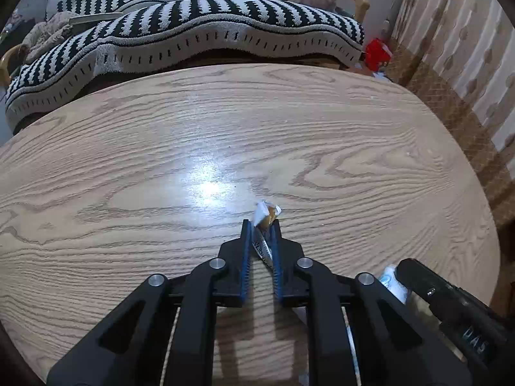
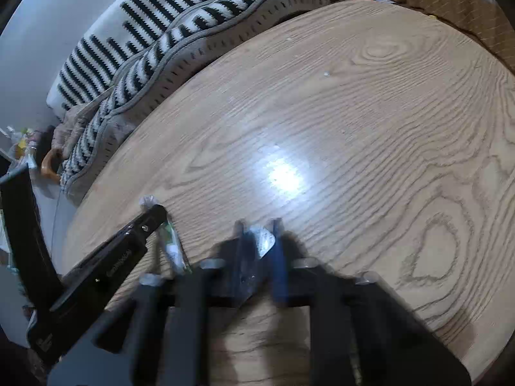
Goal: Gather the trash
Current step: 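Grasp the white-green tube wrapper with the left tool while the right tool grasps the silver blister pack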
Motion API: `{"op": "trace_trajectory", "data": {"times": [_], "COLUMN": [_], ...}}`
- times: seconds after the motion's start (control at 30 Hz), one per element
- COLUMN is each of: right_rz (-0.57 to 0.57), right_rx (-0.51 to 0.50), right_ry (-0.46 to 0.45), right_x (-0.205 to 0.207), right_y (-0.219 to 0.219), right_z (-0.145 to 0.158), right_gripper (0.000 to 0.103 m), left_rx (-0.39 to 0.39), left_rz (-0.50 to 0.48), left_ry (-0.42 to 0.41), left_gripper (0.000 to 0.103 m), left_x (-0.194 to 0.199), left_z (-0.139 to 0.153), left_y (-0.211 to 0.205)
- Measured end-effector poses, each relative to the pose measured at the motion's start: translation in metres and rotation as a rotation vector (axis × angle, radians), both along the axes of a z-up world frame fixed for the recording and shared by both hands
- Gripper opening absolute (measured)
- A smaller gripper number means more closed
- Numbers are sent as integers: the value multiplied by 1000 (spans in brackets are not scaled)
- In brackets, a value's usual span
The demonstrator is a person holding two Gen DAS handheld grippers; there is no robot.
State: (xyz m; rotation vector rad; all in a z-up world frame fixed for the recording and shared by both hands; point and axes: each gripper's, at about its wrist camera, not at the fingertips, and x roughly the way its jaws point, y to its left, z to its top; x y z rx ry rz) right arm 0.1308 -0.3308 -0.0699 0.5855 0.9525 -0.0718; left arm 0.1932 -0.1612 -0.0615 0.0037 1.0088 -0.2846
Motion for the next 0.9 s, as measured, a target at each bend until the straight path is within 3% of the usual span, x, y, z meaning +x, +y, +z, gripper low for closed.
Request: {"op": "trace_trajectory", "data": {"times": [0.27, 0.4, 0.7, 0.77, 0.8, 0.83, 0.9], "right_rz": [35, 38, 45, 49, 47, 46, 81], "right_rx": [-48, -118, -129, -143, -161, -185, -215], "right_ry": [-46, -68, 5, -1, -21, -44, -28], "right_x": [-23, -38, -45, -47, -51, -55, -62], "right_y": [-11, -20, -44, -43, -42, -40, -33], "right_z": [25, 39, 17, 20, 23, 26, 24], "right_gripper": [2, 1, 2, 24, 69, 89, 88], "left_rx": [-23, -23, -10, -12, -11, -10, -7], "left_rz": [-23, -52, -103, -105, -108, -112, -120], "left_ry": [-15, -26, -34, -26, -26, -28, -30], "left_gripper": [10, 10, 10, 10, 10, 10, 10], "left_x": [-14, -28, -48, -48, -48, -48, -50], "left_z": [20, 31, 35, 34, 35, 35, 36], "left_y": [-3, -12, -34, -35, -35, -35, -33]}}
